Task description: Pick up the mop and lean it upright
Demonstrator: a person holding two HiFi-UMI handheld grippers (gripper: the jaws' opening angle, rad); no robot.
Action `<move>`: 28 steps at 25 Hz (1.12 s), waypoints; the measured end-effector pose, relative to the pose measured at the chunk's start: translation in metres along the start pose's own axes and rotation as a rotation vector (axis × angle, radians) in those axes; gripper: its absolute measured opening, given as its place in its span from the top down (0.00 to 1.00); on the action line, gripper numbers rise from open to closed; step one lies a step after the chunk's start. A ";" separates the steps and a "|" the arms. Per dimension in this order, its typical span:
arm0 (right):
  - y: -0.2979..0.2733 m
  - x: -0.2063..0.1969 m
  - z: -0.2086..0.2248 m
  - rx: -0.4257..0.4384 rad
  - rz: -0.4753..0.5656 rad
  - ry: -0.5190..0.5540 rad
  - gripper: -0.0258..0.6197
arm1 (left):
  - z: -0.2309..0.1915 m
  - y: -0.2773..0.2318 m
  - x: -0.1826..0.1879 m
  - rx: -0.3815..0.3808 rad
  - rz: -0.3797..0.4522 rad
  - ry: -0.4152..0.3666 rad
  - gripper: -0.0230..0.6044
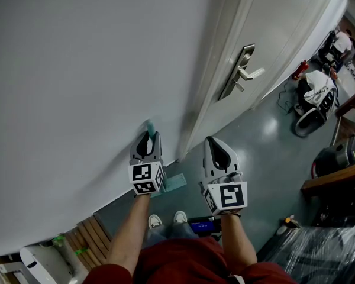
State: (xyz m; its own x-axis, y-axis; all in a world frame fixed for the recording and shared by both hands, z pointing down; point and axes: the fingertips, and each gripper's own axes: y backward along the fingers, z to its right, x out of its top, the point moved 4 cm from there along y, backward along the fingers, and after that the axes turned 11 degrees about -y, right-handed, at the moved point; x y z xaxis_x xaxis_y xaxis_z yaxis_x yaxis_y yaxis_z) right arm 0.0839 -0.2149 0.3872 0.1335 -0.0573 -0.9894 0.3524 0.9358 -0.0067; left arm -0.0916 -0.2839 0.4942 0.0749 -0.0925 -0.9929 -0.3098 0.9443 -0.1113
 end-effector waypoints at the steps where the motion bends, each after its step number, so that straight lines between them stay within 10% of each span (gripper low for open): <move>1: 0.000 0.000 0.000 0.000 0.000 0.000 0.93 | 0.000 0.000 0.000 0.000 0.001 0.002 0.78; 28: -0.003 0.002 -0.004 0.014 0.004 -0.003 0.93 | 0.013 0.016 -0.009 -0.049 -0.034 -0.018 0.51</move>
State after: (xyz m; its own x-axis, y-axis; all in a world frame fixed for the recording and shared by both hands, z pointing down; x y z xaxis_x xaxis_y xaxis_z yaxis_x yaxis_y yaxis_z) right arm 0.0789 -0.2161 0.3849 0.1376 -0.0547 -0.9890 0.3652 0.9309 -0.0007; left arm -0.0852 -0.2637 0.5014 0.1034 -0.1185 -0.9875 -0.3524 0.9241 -0.1478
